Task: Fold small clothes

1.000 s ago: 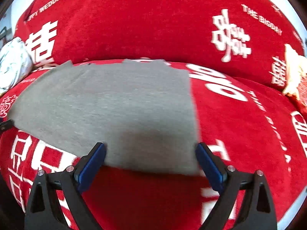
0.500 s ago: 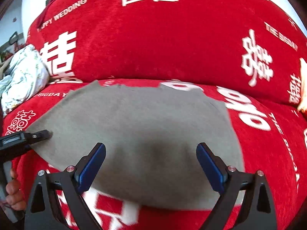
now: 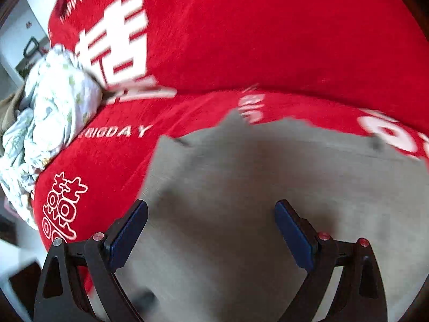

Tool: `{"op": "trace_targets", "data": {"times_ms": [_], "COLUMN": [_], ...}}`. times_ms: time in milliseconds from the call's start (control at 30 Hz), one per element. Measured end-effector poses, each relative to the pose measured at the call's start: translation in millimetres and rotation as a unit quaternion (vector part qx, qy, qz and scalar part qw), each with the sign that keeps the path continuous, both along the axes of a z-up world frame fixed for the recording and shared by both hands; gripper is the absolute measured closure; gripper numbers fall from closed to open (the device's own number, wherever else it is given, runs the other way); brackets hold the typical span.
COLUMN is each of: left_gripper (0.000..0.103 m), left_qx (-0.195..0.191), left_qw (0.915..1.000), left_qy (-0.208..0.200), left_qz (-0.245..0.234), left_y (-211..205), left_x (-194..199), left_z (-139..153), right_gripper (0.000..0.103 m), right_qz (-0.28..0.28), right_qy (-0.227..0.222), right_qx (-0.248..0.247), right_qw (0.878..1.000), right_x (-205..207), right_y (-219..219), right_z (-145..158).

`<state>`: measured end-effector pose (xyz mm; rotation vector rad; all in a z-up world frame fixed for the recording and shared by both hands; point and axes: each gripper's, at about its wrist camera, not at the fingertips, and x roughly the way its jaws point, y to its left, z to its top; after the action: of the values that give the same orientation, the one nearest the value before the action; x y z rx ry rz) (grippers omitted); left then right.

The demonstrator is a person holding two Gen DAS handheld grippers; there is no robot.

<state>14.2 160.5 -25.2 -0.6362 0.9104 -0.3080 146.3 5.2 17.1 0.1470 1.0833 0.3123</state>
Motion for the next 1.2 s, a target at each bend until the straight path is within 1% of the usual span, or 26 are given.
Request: {"op": "trace_targets", "data": {"times_ms": [67,133,200,233,267,333,367,400,433,533,633,667,900,967,1000,1067,1100,1133,1167,1200], "left_gripper": [0.088,0.088,0.088,0.088,0.088,0.088,0.088,0.088,0.088,0.088,0.088,0.093,0.093,0.093,0.093,0.093,0.093,0.093,0.093,0.093], "left_qx": [0.013,0.027,0.041,0.047,0.052,0.058,0.059,0.058,0.058,0.061,0.07,0.071,0.07,0.071,0.072,0.071,0.069,0.066,0.064,0.063], "left_qw": [0.9999,0.9996,0.9992,0.9989,0.9987,0.9983,0.9983,0.9983,0.9983,0.9981,0.9975,0.9974,0.9973,0.9972,0.9972,0.9973,0.9975,0.9978,0.9979,0.9979], "left_qy": [-0.001,-0.002,-0.004,-0.005,-0.005,-0.007,-0.007,-0.006,-0.006,-0.007,-0.009,-0.011,-0.021,-0.021,-0.02,-0.017,-0.014,-0.012,-0.011,-0.011], "left_qz": [-0.001,-0.001,-0.002,-0.002,-0.001,-0.001,-0.001,0.0,0.0,0.0,0.001,0.0,-0.003,-0.002,-0.002,-0.002,-0.002,-0.001,-0.001,-0.002], "left_y": [-2,-5,-8,-9,-10,-11,-11,-10,-10,-10,-14,-14,-16,-17,-17,-17,-16,-15,-15,-15], "left_x": [0,0,-1,-1,-1,-1,-1,-1,-2,-2,-2,-3,-6,-7,-7,-7,-6,-6,-6,-5], "left_z": [2,4,5,6,7,8,8,8,8,10,11,12,18,17,17,15,13,12,12,12], "right_gripper": [0.006,0.006,0.008,0.011,0.013,0.042,0.054,0.07,0.078,0.084,0.085,0.085,0.087,0.086,0.08,0.052,0.018,0.006,0.006,0.006], "right_qz": [0.006,0.029,0.049,0.063,0.077,0.08,0.074,0.071,0.073,0.074,0.065,0.063,0.049,0.042,0.038,0.032,0.03,0.027,0.03,0.045], "right_qy": [0.003,0.0,-0.007,-0.016,-0.027,-0.033,-0.034,-0.032,-0.03,-0.031,-0.03,-0.029,-0.02,-0.003,0.004,0.006,0.007,-0.003,-0.012,-0.014], "right_qx": [-0.022,-0.065,-0.12,-0.158,-0.179,-0.179,-0.184,-0.186,-0.179,-0.158,-0.13,-0.121,-0.067,-0.051,-0.043,-0.049,-0.061,-0.077,-0.081,-0.084], "right_qw": [1.0,0.997,0.992,0.985,0.981,0.98,0.98,0.979,0.981,0.984,0.989,0.99,0.996,0.998,0.998,0.998,0.998,0.997,0.996,0.995], "right_x": [12,24,29,29,28,30,32,34,35,33,34,34,36,40,42,45,46,45,44,44], "right_y": [21,44,62,71,79,81,80,77,73,64,55,53,34,31,30,35,39,45,50,59], "right_z": [-8,-15,-24,-28,-31,-27,-24,-21,-19,-11,-6,-5,4,2,1,-1,-2,-1,0,-2]}}
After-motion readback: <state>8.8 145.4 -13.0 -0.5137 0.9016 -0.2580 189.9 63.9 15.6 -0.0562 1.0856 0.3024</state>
